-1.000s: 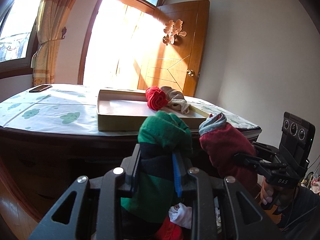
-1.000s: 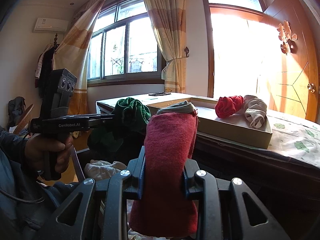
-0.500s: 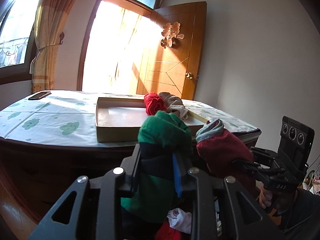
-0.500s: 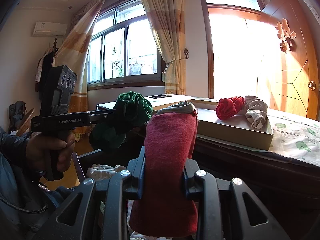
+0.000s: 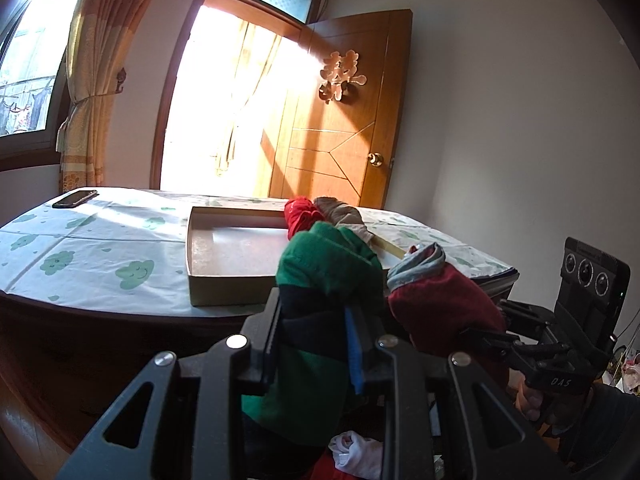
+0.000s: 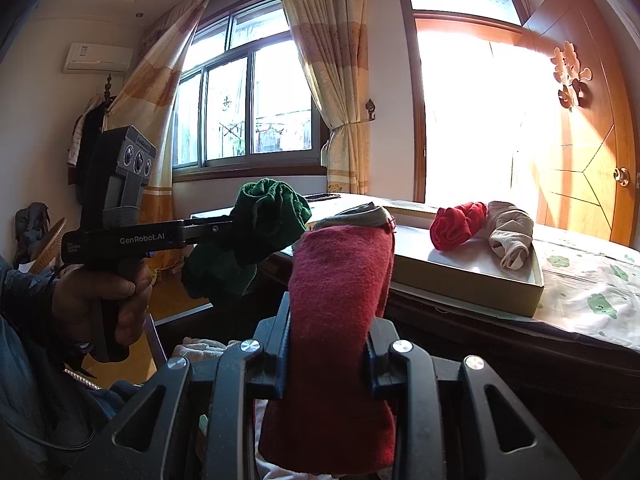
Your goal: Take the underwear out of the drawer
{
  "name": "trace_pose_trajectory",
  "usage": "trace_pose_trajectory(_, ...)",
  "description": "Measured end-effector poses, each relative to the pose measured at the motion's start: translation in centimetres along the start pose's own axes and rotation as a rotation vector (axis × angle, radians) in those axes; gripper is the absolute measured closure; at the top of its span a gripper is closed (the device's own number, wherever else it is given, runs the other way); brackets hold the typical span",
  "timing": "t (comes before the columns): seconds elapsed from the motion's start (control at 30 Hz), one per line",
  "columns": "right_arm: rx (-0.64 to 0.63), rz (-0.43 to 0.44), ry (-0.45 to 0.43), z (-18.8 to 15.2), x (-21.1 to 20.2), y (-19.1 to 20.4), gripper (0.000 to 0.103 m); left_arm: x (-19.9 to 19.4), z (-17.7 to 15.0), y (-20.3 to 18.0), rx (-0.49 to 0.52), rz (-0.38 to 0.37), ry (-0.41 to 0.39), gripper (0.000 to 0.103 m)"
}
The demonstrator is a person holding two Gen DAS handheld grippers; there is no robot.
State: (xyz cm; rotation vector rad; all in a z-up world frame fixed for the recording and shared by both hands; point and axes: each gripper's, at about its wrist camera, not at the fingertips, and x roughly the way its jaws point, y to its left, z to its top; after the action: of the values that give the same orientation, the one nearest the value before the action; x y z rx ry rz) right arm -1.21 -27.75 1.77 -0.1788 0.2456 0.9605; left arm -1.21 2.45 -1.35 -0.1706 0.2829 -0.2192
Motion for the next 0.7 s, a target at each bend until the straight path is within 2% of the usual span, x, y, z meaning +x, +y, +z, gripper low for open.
trace_pose_trajectory(0.37,0.002,0.000,-0.008,2.1,0.3,-0.2,0.072,0.4,2.1,-0.3,0.018,0.003,-0.020,0.077)
trace_pose_trajectory(0.7,0.012,-0.024,0.010,3.4,1.1,-0.6,0.072,1.4,3.2,0.3,0.008,0.011,-0.004,0.077)
